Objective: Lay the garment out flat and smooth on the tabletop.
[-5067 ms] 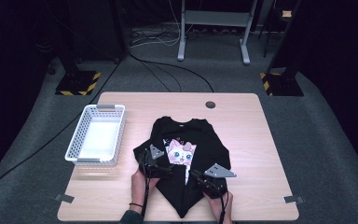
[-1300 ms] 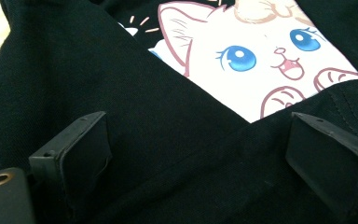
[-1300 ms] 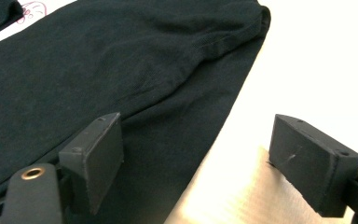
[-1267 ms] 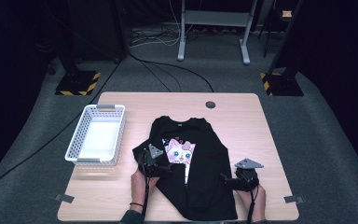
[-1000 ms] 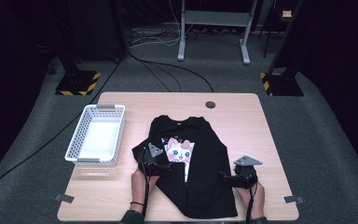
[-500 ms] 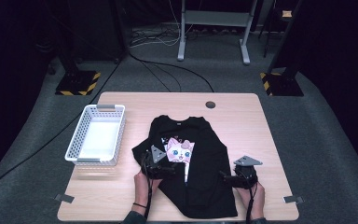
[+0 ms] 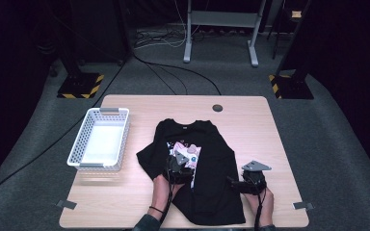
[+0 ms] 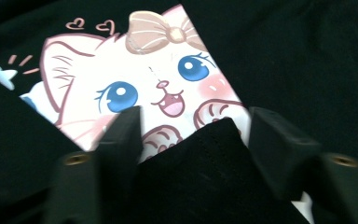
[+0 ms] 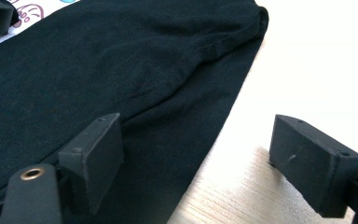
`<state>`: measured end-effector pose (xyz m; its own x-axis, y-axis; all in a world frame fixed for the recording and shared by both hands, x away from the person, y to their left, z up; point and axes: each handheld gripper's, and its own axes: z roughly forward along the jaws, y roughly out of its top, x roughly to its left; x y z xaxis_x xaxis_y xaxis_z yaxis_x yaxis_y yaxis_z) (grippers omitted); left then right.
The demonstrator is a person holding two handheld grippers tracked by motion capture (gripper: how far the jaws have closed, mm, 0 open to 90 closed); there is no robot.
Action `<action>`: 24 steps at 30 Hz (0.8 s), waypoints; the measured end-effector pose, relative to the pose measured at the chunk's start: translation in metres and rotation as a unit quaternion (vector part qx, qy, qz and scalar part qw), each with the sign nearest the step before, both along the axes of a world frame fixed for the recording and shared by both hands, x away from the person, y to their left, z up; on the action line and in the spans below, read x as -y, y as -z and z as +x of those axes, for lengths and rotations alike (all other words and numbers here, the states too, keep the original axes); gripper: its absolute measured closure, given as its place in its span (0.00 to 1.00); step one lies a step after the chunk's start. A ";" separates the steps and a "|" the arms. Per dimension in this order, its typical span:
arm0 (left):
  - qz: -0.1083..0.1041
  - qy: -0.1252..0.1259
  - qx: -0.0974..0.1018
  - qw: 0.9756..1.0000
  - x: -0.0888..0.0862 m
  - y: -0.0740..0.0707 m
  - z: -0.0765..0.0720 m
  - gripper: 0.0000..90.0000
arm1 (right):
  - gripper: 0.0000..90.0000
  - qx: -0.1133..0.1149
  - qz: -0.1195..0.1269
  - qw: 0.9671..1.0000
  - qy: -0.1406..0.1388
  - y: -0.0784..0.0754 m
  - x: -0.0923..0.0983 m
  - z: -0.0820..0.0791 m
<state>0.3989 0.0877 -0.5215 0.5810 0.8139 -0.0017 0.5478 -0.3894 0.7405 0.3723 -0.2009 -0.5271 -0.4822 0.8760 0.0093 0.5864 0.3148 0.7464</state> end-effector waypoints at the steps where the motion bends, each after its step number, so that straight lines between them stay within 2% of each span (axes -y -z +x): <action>1: -0.004 -0.003 0.001 1.000 -0.001 0.000 -0.001 0.51 | 0.19 0.000 0.000 1.000 0.000 0.000 0.000 0.000; 4: -0.009 -0.004 0.004 1.000 -0.003 0.000 -0.005 0.71 | 0.19 0.000 0.000 1.000 0.000 0.000 0.000 0.000; 7: -0.009 -0.001 0.008 1.000 -0.005 0.001 -0.008 0.81 | 0.19 0.000 0.000 1.000 0.000 0.000 0.000 0.000; 10: -0.010 0.005 0.016 1.000 -0.008 0.002 -0.012 0.86 | 0.19 -0.001 0.000 1.000 0.001 0.000 0.000 0.000; 15: -0.027 0.010 0.039 0.999 -0.018 -0.002 -0.018 0.87 | 0.19 -0.001 0.001 1.000 0.001 0.000 0.000 0.000; 18: -0.046 0.004 0.040 0.998 -0.026 -0.007 -0.022 0.88 | 0.19 -0.001 0.001 1.000 0.001 0.000 0.000 0.000; 24: -0.052 0.004 0.048 0.997 -0.035 -0.013 -0.029 0.88 | 0.19 -0.001 0.002 1.000 0.002 0.000 0.001 0.000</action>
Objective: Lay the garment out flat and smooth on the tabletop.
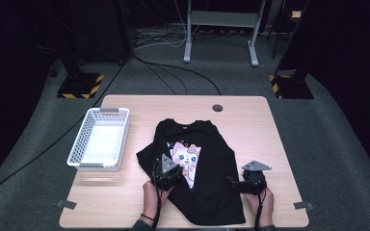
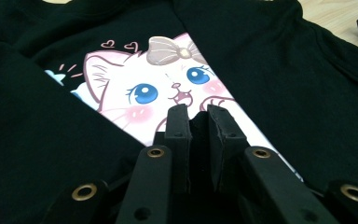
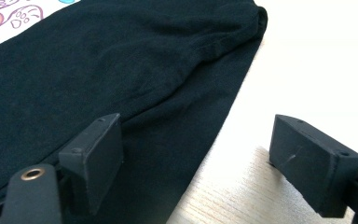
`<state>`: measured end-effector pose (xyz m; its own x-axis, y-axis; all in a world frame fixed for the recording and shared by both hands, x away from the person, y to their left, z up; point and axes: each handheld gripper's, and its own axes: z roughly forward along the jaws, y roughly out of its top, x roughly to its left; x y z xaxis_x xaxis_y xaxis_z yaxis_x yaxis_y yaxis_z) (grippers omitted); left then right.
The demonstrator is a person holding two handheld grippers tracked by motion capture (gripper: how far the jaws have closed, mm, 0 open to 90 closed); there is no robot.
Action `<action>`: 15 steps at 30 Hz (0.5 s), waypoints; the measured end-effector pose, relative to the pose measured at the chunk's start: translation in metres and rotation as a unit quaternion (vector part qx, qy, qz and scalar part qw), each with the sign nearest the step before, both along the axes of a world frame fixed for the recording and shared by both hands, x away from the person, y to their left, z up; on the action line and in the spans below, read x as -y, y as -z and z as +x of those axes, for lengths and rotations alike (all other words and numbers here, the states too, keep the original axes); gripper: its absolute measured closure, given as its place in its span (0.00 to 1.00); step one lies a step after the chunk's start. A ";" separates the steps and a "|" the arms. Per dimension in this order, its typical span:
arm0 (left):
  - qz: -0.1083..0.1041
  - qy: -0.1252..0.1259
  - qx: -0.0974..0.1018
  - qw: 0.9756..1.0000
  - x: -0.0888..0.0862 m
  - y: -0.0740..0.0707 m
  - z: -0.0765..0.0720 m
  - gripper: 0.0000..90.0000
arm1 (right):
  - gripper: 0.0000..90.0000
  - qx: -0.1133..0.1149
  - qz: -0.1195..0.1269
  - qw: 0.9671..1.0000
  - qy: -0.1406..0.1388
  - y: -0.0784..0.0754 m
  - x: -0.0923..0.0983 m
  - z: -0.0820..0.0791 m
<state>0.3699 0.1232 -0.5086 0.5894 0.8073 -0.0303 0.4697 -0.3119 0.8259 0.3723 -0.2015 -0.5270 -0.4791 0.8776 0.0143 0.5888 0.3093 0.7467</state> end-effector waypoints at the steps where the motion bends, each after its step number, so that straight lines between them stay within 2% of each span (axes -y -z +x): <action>1: 0.002 -0.002 0.002 1.000 -0.001 -0.001 -0.002 0.88 | 0.19 0.000 0.000 1.000 0.000 0.000 0.000 0.000; 15: -0.013 -0.007 0.009 1.000 -0.022 -0.005 -0.023 0.88 | 0.19 0.000 0.000 1.000 -0.001 0.000 0.000 0.000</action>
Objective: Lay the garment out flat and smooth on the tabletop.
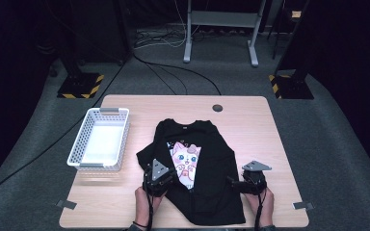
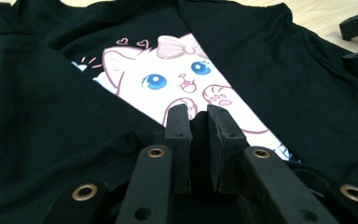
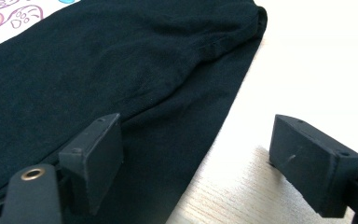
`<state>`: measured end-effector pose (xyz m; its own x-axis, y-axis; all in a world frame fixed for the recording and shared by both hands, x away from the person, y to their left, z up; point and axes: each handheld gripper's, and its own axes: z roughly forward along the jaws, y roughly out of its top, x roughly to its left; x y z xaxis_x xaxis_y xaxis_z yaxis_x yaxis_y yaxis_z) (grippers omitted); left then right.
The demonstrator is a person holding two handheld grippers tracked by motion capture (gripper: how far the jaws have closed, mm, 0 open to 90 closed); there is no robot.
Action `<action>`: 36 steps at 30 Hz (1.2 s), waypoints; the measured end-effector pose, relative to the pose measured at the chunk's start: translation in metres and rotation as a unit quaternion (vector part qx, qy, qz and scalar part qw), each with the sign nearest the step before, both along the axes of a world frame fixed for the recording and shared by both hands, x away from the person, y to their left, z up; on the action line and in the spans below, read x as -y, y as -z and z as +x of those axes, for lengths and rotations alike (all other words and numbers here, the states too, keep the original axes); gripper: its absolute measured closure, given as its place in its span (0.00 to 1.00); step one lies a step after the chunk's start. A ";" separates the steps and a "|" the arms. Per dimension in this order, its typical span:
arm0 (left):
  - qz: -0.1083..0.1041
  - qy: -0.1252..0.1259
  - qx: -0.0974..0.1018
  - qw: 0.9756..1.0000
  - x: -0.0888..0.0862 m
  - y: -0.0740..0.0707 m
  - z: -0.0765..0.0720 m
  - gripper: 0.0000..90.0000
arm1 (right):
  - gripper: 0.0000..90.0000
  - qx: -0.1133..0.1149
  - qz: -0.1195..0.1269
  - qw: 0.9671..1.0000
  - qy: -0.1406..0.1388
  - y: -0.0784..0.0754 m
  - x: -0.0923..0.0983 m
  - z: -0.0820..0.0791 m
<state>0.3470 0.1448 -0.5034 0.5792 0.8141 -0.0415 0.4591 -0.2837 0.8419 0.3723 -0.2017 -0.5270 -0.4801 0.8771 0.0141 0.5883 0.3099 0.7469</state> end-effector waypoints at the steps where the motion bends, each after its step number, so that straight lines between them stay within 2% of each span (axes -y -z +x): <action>1: -0.002 -0.002 0.000 1.000 -0.001 0.001 -0.001 0.88 | 0.19 0.000 0.000 1.000 0.000 0.000 0.000 0.000; 8: -0.005 -0.008 -0.012 1.000 -0.010 0.010 -0.012 0.88 | 0.19 0.000 0.000 1.000 -0.001 0.000 0.000 0.000; 17: -0.012 -0.013 -0.013 1.000 -0.017 0.016 -0.027 0.88 | 0.19 0.000 0.001 1.000 -0.003 0.000 0.000 0.000; 20: -0.008 -0.013 -0.017 1.000 -0.019 0.020 -0.032 0.88 | 0.19 0.000 0.001 1.000 -0.005 0.000 0.000 0.000; 36: -0.010 -0.018 -0.019 1.000 -0.033 0.021 -0.053 0.88 | 0.19 0.000 0.000 1.000 -0.008 0.000 0.000 0.001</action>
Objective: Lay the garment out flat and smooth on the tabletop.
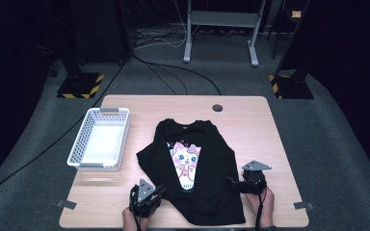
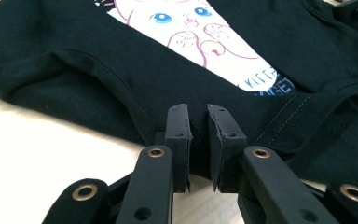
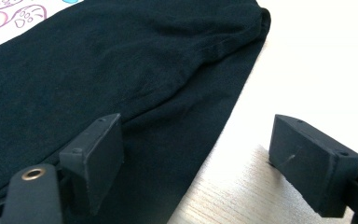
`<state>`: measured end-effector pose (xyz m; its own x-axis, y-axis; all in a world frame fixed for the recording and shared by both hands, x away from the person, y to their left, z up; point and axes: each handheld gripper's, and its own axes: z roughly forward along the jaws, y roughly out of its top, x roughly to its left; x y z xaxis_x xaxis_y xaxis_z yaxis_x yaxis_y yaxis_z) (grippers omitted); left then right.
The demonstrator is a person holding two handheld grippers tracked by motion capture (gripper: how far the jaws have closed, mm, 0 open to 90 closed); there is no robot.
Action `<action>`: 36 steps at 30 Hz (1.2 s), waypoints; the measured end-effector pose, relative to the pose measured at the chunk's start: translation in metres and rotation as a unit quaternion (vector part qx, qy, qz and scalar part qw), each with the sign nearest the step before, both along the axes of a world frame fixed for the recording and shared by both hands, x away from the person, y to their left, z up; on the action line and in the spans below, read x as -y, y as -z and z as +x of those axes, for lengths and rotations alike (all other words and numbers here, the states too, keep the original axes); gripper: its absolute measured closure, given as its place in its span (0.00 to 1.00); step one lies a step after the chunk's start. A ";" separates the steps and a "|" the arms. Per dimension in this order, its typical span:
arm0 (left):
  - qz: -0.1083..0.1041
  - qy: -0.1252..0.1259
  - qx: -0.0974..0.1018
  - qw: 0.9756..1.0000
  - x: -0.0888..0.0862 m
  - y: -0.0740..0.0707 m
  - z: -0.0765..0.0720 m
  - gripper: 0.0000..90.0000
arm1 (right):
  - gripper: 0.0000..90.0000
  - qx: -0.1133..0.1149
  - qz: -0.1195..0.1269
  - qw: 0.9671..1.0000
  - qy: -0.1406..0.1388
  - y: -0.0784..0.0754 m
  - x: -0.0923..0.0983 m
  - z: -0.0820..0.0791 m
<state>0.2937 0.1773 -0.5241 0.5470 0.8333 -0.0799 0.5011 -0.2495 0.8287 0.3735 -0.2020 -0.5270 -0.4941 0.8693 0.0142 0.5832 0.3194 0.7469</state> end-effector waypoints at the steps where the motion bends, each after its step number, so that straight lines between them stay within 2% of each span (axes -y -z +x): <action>1: 0.000 0.000 0.001 1.000 -0.001 -0.001 -0.001 0.88 | 0.19 0.000 0.000 1.000 0.000 0.000 0.000 0.000; 17: -0.003 0.004 0.011 1.000 -0.017 -0.006 -0.019 0.88 | 0.19 0.000 0.000 1.000 0.000 0.000 0.000 0.000; 26: 0.005 0.002 0.011 1.000 -0.026 -0.006 -0.028 0.88 | 0.19 0.000 -0.001 1.000 0.000 0.000 0.000 0.000; 36: -0.004 -0.007 0.006 1.000 -0.040 -0.004 -0.036 0.88 | 0.19 0.000 -0.001 1.000 0.000 0.000 0.000 0.000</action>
<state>0.2578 0.2173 -0.5198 0.5367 0.8400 -0.0802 0.4950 -0.2364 0.8361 0.3735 -0.2019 -0.5270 -0.4934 0.8697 0.0125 0.5829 0.3199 0.7469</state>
